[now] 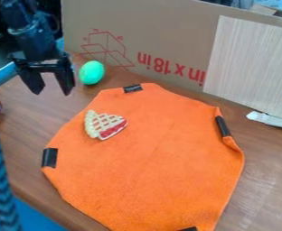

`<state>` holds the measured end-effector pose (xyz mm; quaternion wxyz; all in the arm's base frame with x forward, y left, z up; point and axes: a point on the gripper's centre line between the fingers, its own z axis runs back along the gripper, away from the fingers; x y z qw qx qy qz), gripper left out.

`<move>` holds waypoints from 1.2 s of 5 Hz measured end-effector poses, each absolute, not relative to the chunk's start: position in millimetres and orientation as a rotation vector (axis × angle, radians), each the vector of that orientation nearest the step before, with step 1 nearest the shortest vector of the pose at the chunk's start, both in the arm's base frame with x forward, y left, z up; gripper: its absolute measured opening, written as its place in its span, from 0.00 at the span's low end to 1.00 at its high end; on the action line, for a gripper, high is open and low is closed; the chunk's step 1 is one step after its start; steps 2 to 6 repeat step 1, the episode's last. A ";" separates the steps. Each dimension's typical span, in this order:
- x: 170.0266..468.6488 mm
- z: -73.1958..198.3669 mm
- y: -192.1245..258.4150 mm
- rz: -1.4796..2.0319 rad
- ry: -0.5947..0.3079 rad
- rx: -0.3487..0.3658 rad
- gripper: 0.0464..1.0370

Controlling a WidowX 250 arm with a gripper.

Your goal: Place the white and red object on the edge of the cloth

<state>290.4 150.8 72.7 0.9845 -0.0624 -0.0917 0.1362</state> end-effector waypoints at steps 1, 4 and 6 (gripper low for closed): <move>276.8 74.1 159.0 0.130 -0.169 -0.169 0.96; 276.8 74.1 159.0 0.130 -0.169 -0.169 0.96; 276.8 74.1 159.0 0.130 -0.169 -0.169 0.96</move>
